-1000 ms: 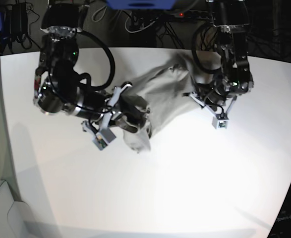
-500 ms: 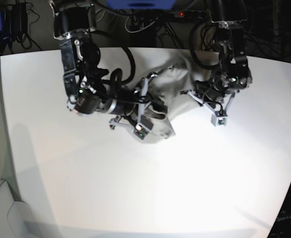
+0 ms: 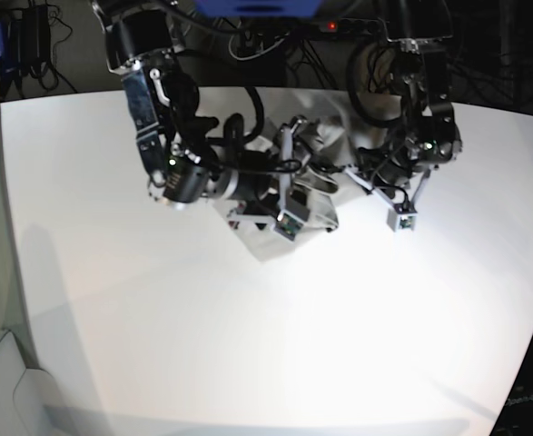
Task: Layout the t-shirt on the table in an organized manner, then fold the t-shirt properly
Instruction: 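Fold the strip end with the right gripper over toward the left gripper, then release the folded t-shirt and pull both grippers back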
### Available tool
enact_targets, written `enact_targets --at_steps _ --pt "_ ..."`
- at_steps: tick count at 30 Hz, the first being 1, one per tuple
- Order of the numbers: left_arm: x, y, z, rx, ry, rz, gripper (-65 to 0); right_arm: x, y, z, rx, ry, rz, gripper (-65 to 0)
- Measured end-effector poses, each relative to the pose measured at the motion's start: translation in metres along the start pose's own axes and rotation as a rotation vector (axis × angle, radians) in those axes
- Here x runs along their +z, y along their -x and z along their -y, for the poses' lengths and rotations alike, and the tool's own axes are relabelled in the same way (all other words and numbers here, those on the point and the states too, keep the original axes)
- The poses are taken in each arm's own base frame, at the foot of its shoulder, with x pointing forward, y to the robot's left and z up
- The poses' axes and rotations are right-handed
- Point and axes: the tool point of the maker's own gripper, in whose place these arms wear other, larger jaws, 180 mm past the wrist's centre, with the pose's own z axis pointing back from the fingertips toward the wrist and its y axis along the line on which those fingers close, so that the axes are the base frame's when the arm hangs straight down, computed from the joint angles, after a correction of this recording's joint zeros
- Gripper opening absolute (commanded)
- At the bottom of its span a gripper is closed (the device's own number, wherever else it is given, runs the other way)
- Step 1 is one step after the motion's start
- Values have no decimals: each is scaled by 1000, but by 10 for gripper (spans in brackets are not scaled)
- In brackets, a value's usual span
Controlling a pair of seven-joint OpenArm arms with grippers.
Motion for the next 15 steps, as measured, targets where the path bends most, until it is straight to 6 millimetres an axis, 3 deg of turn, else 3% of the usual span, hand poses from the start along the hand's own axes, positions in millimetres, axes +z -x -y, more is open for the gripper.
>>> enact_targets --at_steps 4,7,11,15 --pt "0 0 -1 1 1 0 -650 30 -57 -4 114 54 160 -244" --pt "1 1 -1 0 0 0 -650 44 -73 -11 156 71 212 -244" --pt "9 9 -9 8 -11 -5 -650 46 -58 4 141 94 174 -287" --pt "28 17 -49 34 -106 -11 -650 43 -31 31 48 136 115 -370"
